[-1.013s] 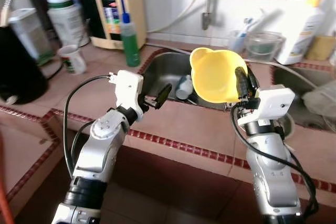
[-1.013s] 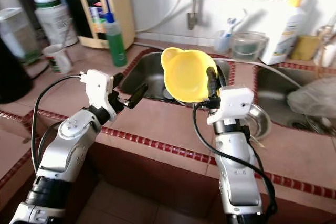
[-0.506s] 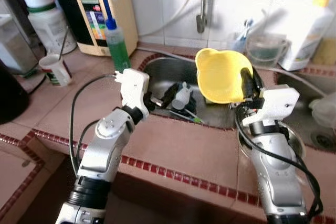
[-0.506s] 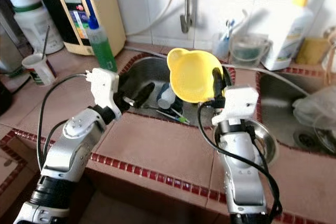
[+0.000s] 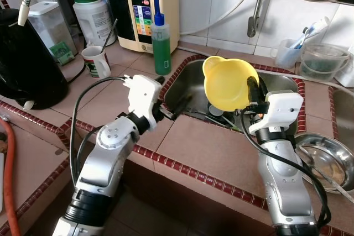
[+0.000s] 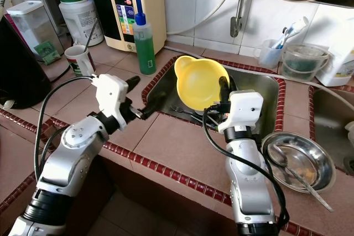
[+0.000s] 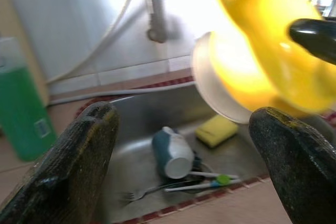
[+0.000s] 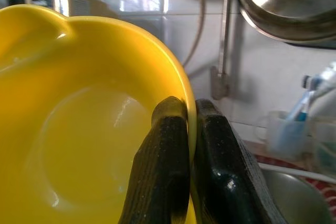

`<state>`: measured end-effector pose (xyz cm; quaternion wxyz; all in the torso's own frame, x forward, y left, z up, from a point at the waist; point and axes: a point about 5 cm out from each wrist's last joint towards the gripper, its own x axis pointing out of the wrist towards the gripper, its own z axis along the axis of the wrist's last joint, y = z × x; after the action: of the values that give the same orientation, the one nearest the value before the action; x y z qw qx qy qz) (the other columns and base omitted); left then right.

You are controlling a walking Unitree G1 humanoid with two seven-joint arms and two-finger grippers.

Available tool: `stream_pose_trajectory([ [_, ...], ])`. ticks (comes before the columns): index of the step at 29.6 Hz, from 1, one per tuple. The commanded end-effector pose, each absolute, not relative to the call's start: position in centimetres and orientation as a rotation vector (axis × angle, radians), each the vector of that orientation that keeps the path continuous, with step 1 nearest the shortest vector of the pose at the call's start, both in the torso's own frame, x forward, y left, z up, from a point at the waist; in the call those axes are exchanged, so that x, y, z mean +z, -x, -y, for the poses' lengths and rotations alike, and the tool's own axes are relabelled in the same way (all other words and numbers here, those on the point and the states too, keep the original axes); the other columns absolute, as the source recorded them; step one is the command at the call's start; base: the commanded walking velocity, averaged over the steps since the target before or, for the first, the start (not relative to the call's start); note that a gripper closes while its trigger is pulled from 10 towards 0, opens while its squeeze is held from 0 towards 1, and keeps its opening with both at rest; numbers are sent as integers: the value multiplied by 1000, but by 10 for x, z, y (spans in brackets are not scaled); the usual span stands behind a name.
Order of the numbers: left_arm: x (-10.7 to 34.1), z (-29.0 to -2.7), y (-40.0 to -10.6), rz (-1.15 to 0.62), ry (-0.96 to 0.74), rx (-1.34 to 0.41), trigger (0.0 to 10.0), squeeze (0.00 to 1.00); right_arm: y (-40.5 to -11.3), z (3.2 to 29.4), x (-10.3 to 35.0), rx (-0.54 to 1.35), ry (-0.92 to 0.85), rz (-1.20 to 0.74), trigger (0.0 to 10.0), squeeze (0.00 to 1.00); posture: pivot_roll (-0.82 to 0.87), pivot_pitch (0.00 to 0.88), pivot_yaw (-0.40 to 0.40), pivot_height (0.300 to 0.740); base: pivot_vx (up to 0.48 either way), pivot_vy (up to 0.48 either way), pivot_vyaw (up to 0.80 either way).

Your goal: Kitchen organization

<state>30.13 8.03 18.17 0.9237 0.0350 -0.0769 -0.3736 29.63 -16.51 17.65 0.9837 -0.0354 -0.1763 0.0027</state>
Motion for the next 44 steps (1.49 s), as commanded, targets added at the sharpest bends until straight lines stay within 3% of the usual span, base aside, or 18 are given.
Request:
stream_pose_trajectory([
  [1, 183, -79, -296, 163, -100, -797, 10000, 0, -300, 171, 181, -23, 54, 351, 10000, 0, -182, 42, 70, 711, 0, 0, 0],
  [12, 177, -67, -262, 128, -101, -930, 10000, 0, -322, 190, 184, -109, -14, 223, 10000, 0, -165, 131, 74, 711, 0, 0, 0],
  [21, 179, -66, -253, 110, -97, -942, 10000, 0, -337, 197, 182, -152, -131, 131, 10000, 0, -141, 172, 70, 711, 0, 0, 0],
  [36, 187, -65, -249, 113, -77, -939, 10000, 0, -354, 175, 182, 78, -173, 10, 10000, 0, -115, 181, 56, 711, 0, 0, 0],
  [37, 187, -65, -249, 114, -76, -938, 10000, 0, -354, 174, 183, 90, -183, 13, 10000, 573, -115, 178, 55, 711, 0, 0, 0],
  [38, 187, -65, -249, 114, -75, -937, 10000, 0, -353, 173, 184, 114, -212, 19, 10000, 1000, -114, 175, 53, 711, 0, 0, 0],
  [44, 187, -64, -249, 115, -74, -936, 10000, 0, -353, 171, 184, 132, -234, 16, 10000, 1000, -113, 162, 50, 711, 0, 0, 0],
])
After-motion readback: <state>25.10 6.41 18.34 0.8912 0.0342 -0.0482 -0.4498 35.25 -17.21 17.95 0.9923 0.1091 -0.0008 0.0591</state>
